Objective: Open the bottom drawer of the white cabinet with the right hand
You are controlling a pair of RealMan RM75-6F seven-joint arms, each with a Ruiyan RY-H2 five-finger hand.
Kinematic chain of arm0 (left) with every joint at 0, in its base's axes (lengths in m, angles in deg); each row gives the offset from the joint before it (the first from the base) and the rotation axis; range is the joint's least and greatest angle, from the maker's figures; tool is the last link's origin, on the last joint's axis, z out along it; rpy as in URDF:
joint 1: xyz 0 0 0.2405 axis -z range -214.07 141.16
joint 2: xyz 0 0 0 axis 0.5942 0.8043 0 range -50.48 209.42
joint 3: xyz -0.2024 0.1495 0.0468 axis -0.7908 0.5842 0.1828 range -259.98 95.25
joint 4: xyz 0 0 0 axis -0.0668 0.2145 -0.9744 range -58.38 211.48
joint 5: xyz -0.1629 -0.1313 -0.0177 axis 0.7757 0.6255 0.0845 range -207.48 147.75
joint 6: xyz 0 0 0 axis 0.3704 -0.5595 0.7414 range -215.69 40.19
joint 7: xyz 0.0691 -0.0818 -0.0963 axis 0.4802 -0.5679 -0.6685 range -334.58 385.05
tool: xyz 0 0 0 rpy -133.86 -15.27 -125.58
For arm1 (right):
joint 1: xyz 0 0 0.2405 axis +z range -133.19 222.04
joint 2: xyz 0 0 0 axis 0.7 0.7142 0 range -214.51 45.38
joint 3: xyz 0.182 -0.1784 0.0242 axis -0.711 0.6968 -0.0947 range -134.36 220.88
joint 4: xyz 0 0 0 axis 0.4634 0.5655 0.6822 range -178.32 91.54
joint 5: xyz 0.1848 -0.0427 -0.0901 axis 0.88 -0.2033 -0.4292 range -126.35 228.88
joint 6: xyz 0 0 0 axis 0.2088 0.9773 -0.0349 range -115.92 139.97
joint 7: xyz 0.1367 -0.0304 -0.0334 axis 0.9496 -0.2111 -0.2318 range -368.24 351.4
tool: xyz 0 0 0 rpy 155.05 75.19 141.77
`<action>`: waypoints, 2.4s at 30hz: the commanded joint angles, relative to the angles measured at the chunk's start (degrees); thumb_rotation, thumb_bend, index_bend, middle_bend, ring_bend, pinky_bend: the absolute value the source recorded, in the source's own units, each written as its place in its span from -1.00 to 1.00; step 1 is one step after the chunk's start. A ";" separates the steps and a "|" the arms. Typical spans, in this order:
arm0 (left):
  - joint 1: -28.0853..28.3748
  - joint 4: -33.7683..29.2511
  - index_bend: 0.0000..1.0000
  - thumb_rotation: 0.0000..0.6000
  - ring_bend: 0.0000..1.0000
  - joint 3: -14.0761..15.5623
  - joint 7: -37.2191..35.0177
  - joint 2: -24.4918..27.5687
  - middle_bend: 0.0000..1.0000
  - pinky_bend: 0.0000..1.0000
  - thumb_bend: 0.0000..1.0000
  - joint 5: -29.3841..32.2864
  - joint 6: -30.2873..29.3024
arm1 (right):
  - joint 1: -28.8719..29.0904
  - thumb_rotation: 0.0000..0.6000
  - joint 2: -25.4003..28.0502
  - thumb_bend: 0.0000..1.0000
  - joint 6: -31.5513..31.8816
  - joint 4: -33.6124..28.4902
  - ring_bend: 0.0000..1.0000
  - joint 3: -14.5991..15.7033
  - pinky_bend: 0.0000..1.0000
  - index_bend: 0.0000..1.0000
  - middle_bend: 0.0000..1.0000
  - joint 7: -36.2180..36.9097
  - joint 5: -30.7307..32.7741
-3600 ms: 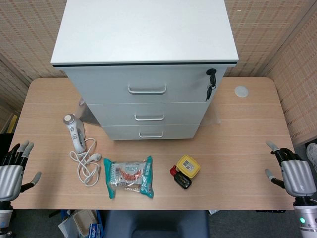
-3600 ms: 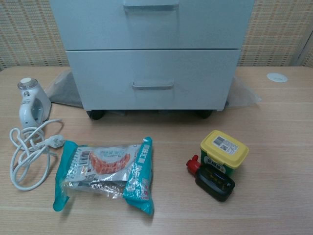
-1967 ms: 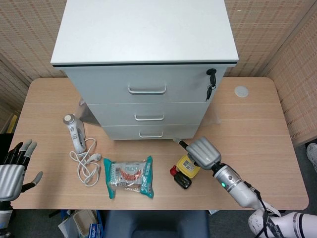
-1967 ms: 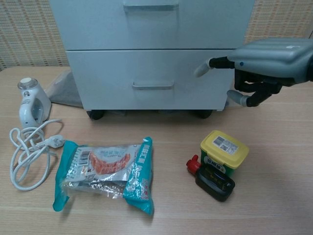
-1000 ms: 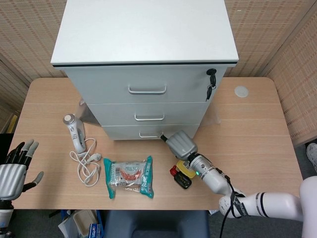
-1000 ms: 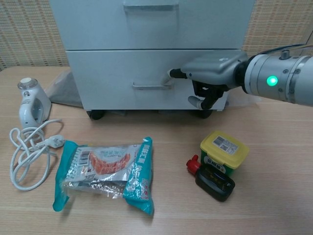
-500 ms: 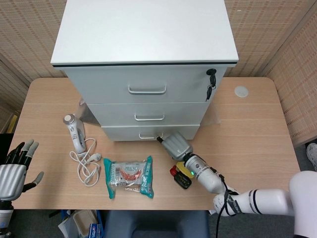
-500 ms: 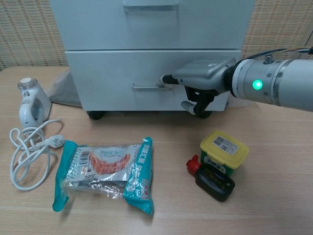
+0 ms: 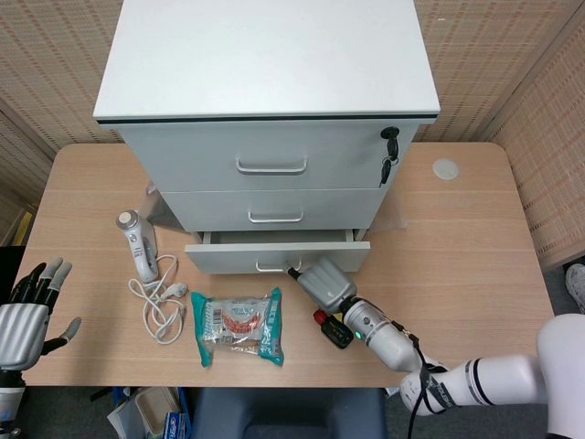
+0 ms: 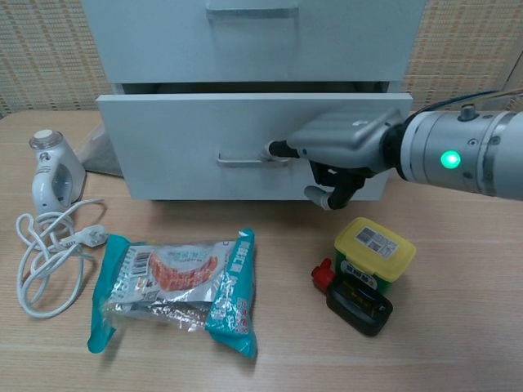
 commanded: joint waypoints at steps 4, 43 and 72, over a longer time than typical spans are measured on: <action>-0.15 0.10 -1.00 1.00 -1.00 0.09 -0.07 -0.04 -1.00 -0.71 -0.46 0.09 -0.09 | -0.30 1.00 1.15 0.04 2.50 -3.39 0.96 1.97 0.77 -0.83 0.89 -1.83 -0.87; -0.57 -0.68 -1.00 1.00 -1.00 0.01 0.16 0.58 -1.00 -0.71 -0.46 -0.40 -1.12 | -3.37 1.00 3.18 0.04 8.32 -13.12 0.96 8.31 0.77 -0.85 0.89 -6.22 -7.83; 1.09 0.02 -1.00 1.00 -1.00 -1.31 -1.38 0.12 -1.00 -0.71 -0.46 1.78 1.46 | -31.57 1.00 26.11 -0.04 37.16 -11.90 0.05 14.24 0.42 -0.86 0.11 15.97 -33.70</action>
